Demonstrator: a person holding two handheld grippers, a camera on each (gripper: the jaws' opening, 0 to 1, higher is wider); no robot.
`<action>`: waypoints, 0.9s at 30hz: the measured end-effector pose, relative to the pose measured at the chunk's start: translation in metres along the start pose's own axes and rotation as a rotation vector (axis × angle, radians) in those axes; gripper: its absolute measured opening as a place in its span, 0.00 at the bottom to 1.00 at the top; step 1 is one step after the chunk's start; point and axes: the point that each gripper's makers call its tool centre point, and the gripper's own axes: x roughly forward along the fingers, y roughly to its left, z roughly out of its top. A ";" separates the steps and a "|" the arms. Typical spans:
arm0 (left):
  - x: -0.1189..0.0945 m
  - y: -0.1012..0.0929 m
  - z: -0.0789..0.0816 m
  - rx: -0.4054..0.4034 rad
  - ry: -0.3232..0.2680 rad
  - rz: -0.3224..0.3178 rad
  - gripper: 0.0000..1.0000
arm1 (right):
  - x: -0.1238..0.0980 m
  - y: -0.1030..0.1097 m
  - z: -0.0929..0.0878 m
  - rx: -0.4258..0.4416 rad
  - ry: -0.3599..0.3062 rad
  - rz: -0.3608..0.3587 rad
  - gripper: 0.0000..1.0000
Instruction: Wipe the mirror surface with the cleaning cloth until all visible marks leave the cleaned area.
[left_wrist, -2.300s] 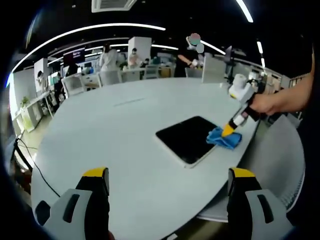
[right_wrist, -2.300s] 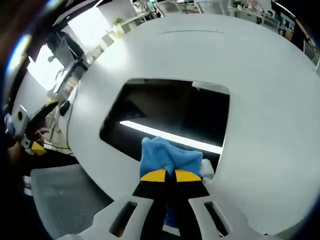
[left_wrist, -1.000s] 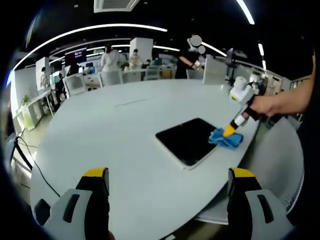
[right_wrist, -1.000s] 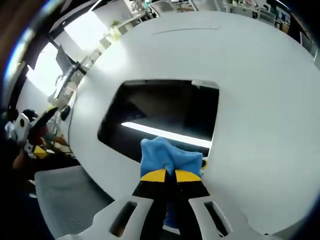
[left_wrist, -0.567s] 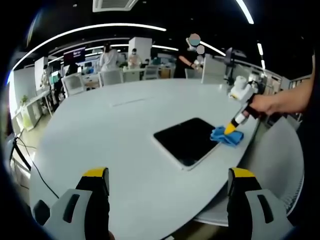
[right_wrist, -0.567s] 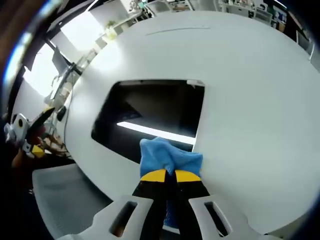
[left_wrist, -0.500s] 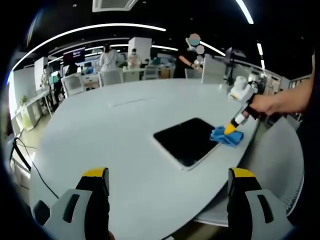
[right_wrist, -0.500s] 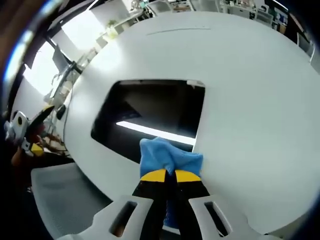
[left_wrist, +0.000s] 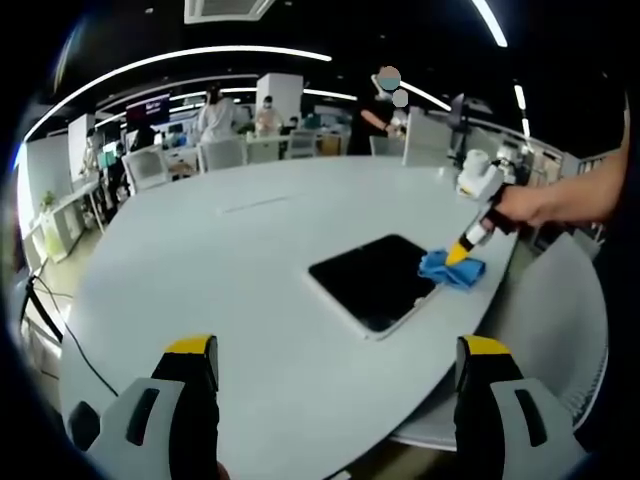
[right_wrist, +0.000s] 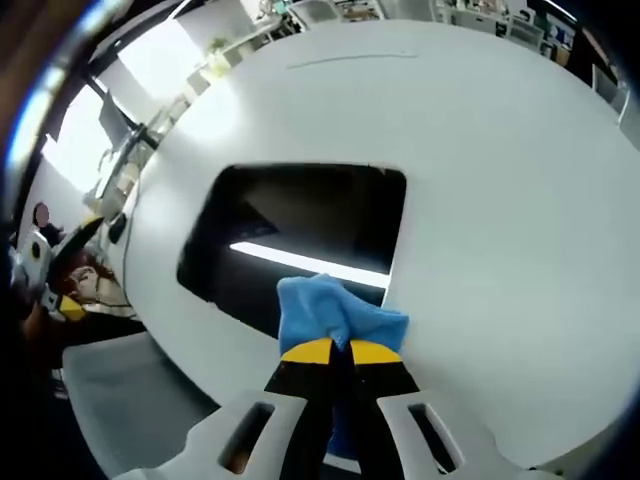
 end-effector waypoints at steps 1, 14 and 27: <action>0.000 0.000 0.000 -0.001 0.000 0.000 0.99 | 0.001 0.000 0.001 -0.001 0.005 0.000 0.00; 0.000 0.000 -0.004 -0.010 0.010 0.006 0.99 | 0.006 -0.007 0.021 0.000 0.010 -0.013 0.00; 0.003 0.000 -0.011 -0.042 0.017 0.009 0.99 | 0.018 -0.021 0.055 0.008 0.025 -0.030 0.00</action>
